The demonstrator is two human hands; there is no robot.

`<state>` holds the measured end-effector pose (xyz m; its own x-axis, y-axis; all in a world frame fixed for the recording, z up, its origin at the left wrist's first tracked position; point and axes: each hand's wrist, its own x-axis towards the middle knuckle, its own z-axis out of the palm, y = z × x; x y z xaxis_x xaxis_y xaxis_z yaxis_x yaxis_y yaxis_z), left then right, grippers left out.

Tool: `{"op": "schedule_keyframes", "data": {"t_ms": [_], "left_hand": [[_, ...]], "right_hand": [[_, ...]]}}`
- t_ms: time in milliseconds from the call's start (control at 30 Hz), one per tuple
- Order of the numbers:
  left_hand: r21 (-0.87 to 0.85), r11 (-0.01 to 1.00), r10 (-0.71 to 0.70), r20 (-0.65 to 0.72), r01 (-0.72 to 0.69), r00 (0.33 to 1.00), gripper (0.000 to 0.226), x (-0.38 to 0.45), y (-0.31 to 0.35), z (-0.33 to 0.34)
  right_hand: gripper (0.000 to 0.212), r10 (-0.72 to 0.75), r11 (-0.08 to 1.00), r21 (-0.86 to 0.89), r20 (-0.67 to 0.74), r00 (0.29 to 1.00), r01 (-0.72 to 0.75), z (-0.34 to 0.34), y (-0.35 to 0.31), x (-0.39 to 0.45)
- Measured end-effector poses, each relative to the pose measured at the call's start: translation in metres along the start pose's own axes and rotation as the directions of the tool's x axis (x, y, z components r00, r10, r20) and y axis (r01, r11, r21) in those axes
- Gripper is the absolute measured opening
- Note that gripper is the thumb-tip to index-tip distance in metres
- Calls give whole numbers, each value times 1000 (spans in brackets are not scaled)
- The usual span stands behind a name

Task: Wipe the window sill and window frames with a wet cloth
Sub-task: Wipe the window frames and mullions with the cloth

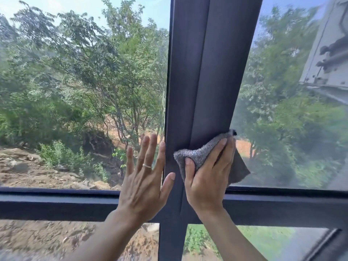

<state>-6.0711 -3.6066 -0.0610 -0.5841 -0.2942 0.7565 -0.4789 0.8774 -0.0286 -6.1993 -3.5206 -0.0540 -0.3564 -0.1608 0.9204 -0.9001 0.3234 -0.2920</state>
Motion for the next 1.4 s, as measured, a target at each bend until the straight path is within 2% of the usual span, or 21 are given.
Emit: {"op": "schedule_keyframes", "data": {"t_ms": [67, 200, 267, 433, 633, 733, 800, 867, 900, 1033, 1100, 1167, 1233, 1300, 1400], "left_hand": [[2, 1000, -3, 13, 3, 1000, 72, -7, 2, 2], [-6, 1000, 6, 19, -6, 1000, 73, -19, 2, 8], [-13, 1000, 5, 30, -5, 1000, 73, -25, 2, 13], [11, 1000, -6, 68, 5, 998, 74, -38, 3, 18], [7, 1000, -19, 93, 18, 995, 80, -49, 8, 27], [6, 1000, -14, 100, 14, 995, 82, -59, 10, 31], [-14, 1000, 6, 94, -5, 996, 83, -65, 11, 31], [-28, 999, 31, 87, -29, 996, 82, -72, 9, 30], [-31, 999, 35, 87, -33, 996, 81, -74, 9, 31], [-35, 998, 47, 130, -42, 990, 79, -88, 15, 41], [-33, 998, 65, 132, -61, 989, 78, -94, 17, 45], [-35, 996, 82, 155, -78, 984, 77, -101, 24, 48], [-23, 994, 106, 177, -104, 978, 76, -105, 31, 48], [-12, 991, 134, 188, -134, 973, 75, -106, 39, 50], [16, 982, 182, 200, -189, 963, 75, -103, 45, 53]], "right_hand": [[76, -2, 1000, -17, 50, 999, 3, 0, 4, -15], [78, 35, 998, -46, -68, 997, -38, -2, -13, 35], [77, 46, 998, -40, -93, 995, -50, 0, -13, 31], [80, 73, 995, -72, 139, 988, -64, 5, 8, -55], [79, 68, 993, -95, 11, 998, -66, 8, -3, -21], [80, 22, 985, -175, 172, 985, 8, 6, 21, -80], [78, -67, 946, -281, 312, 948, 159, -2, 54, -114], [76, -148, 904, -322, 384, 912, 282, -8, 70, -124], [78, -147, 902, -329, 377, 915, 280, -7, 67, -120], [89, 36, 946, -322, 224, 974, 39, 14, 30, -115], [89, -70, 932, -329, 254, 965, 154, 9, 45, -119], [85, -265, 832, -372, 383, 885, 411, -11, 90, -122], [85, -337, 737, -396, 488, 805, 549, -29, 120, -118], [88, -320, 740, -432, 448, 835, 516, -26, 116, -118], [83, -239, 825, -424, 337, 911, 374, -5, 90, -130]]}}
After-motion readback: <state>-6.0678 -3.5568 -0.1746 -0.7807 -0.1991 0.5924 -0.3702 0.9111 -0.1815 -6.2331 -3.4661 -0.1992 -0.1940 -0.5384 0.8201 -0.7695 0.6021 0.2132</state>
